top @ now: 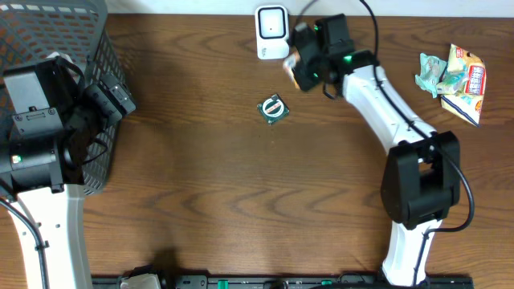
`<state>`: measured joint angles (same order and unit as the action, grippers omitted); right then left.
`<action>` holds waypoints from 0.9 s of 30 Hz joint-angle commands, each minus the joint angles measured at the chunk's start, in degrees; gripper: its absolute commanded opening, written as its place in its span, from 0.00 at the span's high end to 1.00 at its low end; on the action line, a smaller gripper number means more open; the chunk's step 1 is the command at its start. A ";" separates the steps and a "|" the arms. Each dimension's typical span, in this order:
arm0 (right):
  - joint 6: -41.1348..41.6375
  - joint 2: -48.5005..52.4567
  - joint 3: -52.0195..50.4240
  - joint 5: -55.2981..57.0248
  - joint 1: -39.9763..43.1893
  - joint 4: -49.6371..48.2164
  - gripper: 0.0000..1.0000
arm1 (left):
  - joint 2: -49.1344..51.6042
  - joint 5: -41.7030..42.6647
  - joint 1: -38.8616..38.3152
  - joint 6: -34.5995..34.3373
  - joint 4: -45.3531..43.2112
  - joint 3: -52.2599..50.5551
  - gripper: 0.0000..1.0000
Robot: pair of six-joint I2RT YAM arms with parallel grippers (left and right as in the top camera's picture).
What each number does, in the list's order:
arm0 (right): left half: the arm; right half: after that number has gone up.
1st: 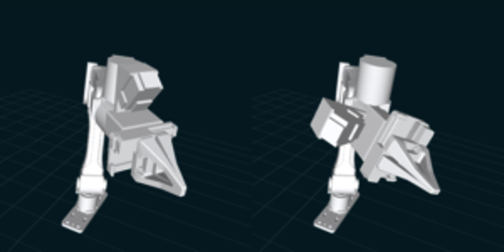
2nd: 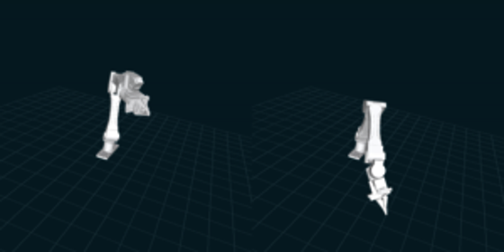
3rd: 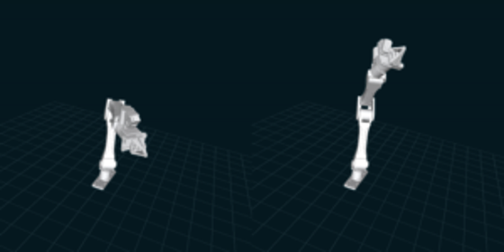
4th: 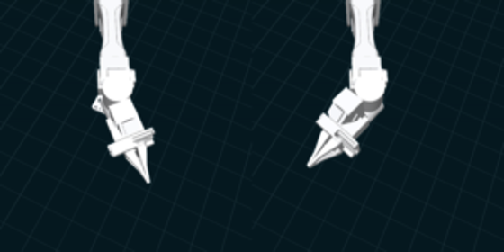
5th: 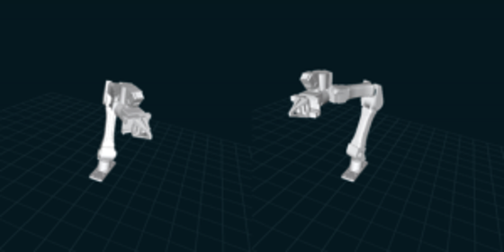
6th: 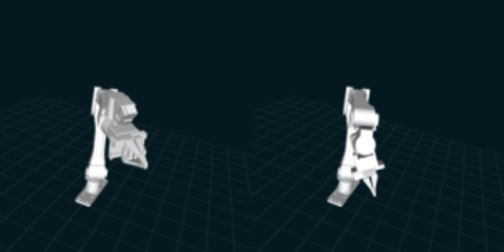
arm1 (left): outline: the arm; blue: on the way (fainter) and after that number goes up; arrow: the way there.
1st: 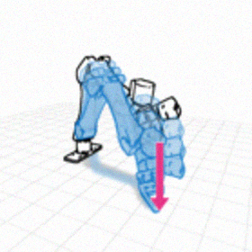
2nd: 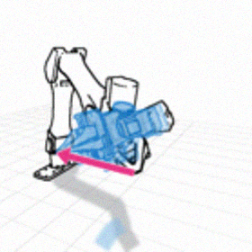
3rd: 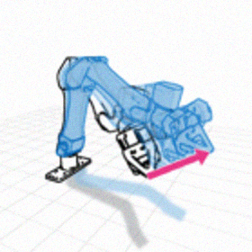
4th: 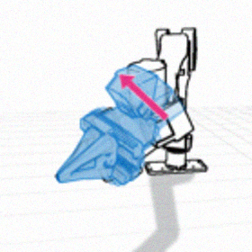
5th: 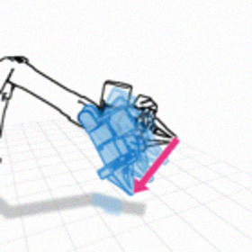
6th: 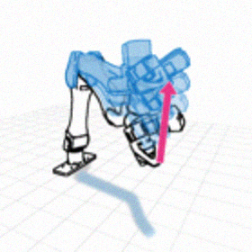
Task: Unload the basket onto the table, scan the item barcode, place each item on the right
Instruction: 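Hold the orange tissue pack up in front of the scanner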
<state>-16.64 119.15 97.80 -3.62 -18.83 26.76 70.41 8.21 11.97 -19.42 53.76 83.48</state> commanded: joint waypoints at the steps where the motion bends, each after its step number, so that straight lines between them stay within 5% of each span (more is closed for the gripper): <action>1: -11.37 0.63 0.22 17.53 -2.27 -8.48 0.99 | 0.00 -0.57 0.24 0.74 0.20 0.04 0.02; 8: -14.05 4.92 0.85 16.09 -2.73 -28.61 0.99 | 0.00 -0.57 0.24 0.74 0.20 0.04 0.02; 20: -14.14 19.93 19.19 7.93 -1.99 -32.81 0.99 | 0.00 -0.57 0.24 0.74 0.20 0.04 0.03; 27: -26.40 22.95 21.53 8.15 -2.27 -35.10 0.99 | 0.00 -0.57 0.24 0.74 0.22 0.04 0.02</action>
<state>-36.34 141.18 117.71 4.97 -21.12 -7.94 70.39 8.19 11.97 -19.42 53.80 83.48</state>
